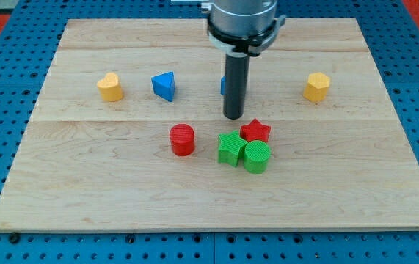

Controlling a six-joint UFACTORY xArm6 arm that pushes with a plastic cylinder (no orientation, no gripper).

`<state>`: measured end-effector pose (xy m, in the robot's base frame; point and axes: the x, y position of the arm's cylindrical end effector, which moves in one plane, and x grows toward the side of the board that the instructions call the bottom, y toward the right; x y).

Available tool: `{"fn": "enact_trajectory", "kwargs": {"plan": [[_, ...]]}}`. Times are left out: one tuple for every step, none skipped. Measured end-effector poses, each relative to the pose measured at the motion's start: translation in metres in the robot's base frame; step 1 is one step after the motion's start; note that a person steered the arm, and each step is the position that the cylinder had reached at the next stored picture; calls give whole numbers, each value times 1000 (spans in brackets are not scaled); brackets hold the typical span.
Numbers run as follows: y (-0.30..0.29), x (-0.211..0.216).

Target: Move green star away from green circle

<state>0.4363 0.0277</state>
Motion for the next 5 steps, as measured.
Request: {"fn": "enact_trajectory", "kwargs": {"plan": [[0,32],[-4,58],[-5,81],[-29,95],[-47,115]]}}
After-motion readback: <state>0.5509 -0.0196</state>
